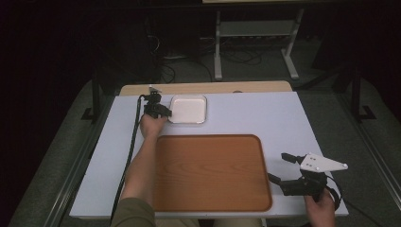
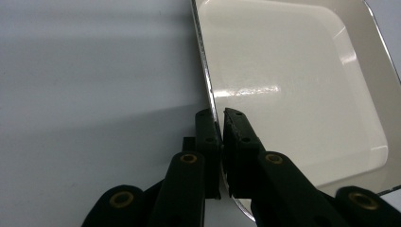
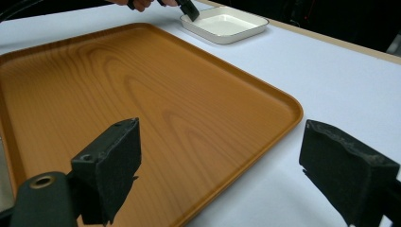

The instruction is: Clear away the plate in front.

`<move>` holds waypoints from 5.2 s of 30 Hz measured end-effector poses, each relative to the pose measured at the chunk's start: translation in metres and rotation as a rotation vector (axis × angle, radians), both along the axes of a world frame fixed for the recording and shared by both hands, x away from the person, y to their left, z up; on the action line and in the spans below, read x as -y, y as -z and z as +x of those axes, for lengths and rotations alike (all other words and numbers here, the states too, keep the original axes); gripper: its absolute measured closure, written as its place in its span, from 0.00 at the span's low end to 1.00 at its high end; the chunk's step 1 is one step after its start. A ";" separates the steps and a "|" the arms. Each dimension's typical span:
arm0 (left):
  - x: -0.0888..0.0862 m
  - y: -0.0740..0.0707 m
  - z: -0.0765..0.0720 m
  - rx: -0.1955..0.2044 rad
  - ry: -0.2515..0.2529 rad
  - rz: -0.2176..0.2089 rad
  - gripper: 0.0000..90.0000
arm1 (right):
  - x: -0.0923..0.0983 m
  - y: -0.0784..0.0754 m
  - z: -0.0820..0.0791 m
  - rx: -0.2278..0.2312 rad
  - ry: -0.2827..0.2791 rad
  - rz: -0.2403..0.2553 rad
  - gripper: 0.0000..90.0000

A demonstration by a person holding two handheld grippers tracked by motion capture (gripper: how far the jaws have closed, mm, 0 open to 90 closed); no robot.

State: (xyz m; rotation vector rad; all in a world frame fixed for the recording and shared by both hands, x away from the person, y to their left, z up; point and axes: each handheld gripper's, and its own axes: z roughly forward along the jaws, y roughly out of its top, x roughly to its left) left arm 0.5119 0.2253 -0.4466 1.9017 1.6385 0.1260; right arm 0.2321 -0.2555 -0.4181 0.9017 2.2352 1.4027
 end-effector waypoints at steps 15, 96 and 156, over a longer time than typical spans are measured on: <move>-0.024 -0.010 -0.013 0.057 -0.077 -0.173 0.99 | 0.000 0.001 0.001 -0.018 0.005 -0.004 0.14; -0.021 -0.072 -0.144 0.195 0.177 -0.290 0.99 | -0.003 -0.005 -0.007 0.024 0.034 -0.086 0.14; 0.011 -0.008 -0.235 0.026 0.202 -0.155 0.84 | -0.006 -0.006 -0.007 0.018 0.020 -0.129 0.14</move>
